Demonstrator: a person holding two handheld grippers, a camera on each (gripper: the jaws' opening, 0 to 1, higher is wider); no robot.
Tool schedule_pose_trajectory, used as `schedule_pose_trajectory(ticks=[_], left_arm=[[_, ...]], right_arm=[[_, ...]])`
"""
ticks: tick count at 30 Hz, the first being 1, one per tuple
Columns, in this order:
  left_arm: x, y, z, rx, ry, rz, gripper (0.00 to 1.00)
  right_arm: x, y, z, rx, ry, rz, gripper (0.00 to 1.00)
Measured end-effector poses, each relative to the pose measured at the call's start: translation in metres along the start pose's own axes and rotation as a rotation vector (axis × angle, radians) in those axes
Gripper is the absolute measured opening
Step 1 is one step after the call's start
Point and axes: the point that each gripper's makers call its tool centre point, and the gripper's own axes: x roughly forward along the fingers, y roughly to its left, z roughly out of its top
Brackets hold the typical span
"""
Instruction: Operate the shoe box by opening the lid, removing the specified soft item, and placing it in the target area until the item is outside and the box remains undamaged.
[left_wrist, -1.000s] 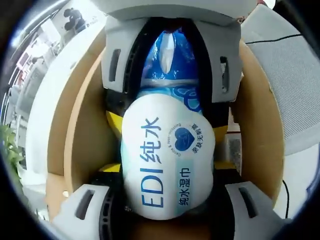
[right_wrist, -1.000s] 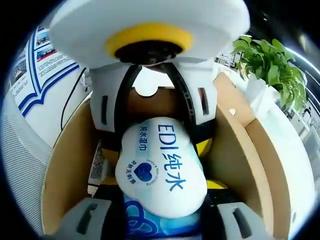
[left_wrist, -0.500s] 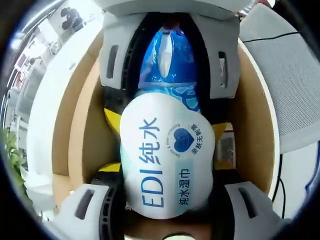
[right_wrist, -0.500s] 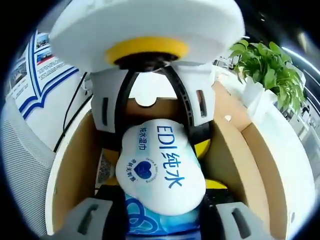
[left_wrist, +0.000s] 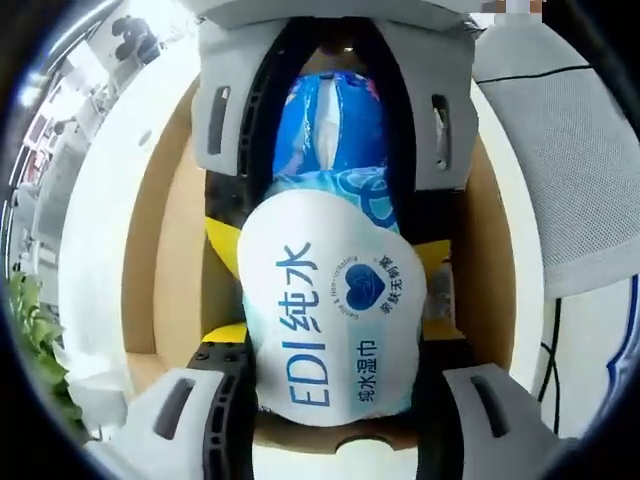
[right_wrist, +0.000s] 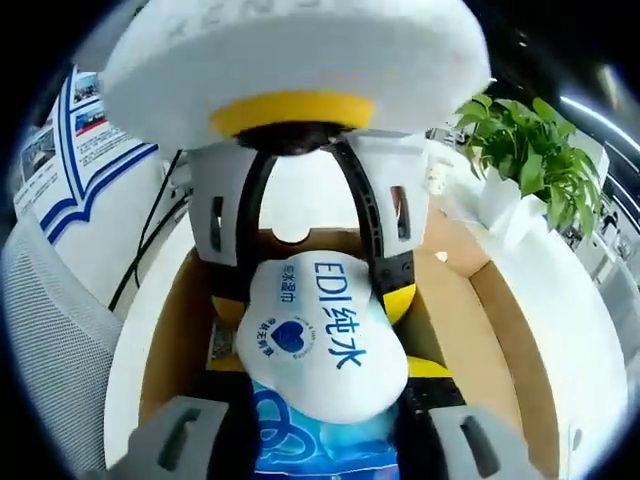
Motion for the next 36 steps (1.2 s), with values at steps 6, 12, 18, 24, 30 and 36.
schedule_pose_trajectory(ticks=[6,12,18,24,30,36], left_arm=[[-0.011,-0.001,0.005,-0.006,-0.011,0.005,0.61],[-0.024,0.0,0.009,-0.005,-0.009,0.012,0.61],[-0.035,0.001,0.012,-0.002,-0.005,0.012,0.61],[-0.045,0.001,0.016,-0.002,-0.008,0.012,0.61],[-0.053,0.002,0.022,0.009,0.003,0.009,0.61],[-0.062,0.003,0.029,0.014,0.01,0.01,0.61]], right_arm=[[-0.009,0.001,0.008,-0.017,-0.019,-0.002,0.48],[-0.017,0.0,0.017,-0.022,-0.033,-0.009,0.48],[-0.027,0.0,0.028,-0.024,-0.044,-0.014,0.48],[-0.036,0.0,0.035,-0.026,-0.055,-0.018,0.47],[-0.043,-0.001,0.04,-0.019,-0.067,-0.025,0.47],[-0.055,-0.003,0.045,-0.016,-0.079,-0.029,0.47]])
